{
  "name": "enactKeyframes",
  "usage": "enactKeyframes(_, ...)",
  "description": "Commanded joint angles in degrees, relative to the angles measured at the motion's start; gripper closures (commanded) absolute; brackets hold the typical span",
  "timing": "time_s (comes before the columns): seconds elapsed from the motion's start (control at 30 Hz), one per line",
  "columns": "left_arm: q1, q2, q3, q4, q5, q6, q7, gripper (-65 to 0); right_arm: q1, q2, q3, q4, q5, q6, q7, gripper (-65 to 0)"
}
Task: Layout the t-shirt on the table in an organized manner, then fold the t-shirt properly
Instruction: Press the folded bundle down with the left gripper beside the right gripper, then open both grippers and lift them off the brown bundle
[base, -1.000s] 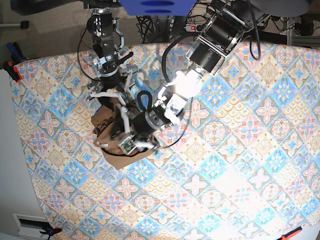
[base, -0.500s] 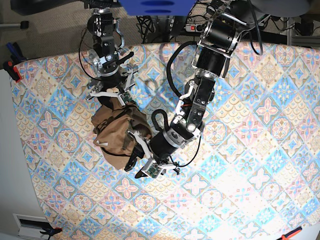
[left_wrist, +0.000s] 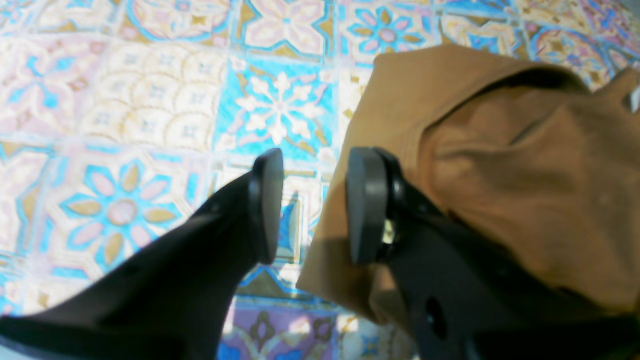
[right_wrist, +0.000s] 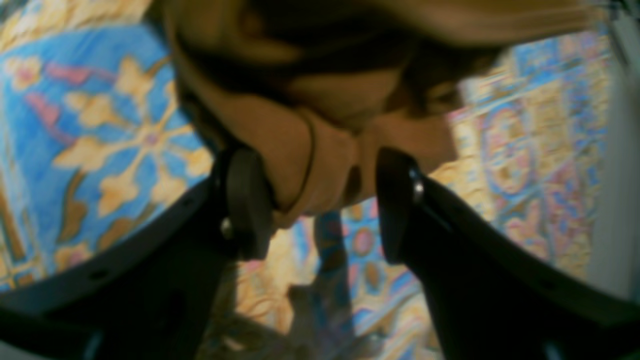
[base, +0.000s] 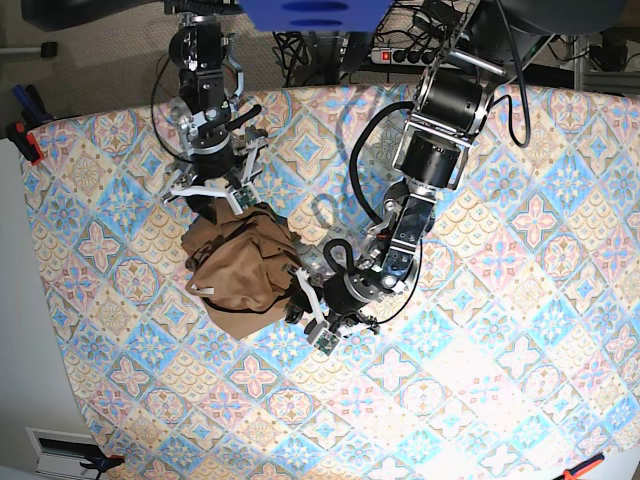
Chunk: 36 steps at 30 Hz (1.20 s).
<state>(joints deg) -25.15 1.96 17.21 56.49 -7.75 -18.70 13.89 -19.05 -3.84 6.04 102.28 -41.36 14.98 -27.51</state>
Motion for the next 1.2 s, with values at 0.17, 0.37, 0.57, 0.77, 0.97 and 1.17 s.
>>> enactKeyframes(0.17, -2.06, -0.33, 8.85, -4.23, -0.65, -0.25, -1.19, -19.9, -4.82, -0.16, -0.02, 4.49, -0.17, -0.61, 1.09, -31.2)
enactKeyframes(0.37, -1.62, -1.03, 9.12, -4.31, -0.65, -0.25, -1.19, -19.9, -9.74, -0.16, 0.15, 7.83, -0.26, -0.61, 1.09, -31.2)
enactKeyframes(0.57, -1.53, -1.91, 9.21, -3.87, -0.65, -0.25, -1.1, -19.9, -10.09, -0.16, 7.63, 8.45, -0.26, -0.61, 1.53, -31.2)
enactKeyframes(0.77, -0.13, -1.91, 9.12, -0.62, -0.65, -0.25, -1.1, -19.9, -4.2, -2.98, 16.86, 8.97, -0.26, -0.61, 3.46, -31.2)
enactKeyframes(0.97, 1.81, -2.35, 8.77, 9.31, -0.65, -0.25, -1.1, -19.9, -0.78, -4.38, 18.44, 9.06, -0.26, -0.61, 12.43, -31.2)
enactKeyframes(1.17, 3.04, -3.76, 8.68, 17.31, -0.74, -0.16, -1.1, -19.9, 0.98, -4.47, 18.35, 9.06, 0.09, -0.61, 21.75, -31.2)
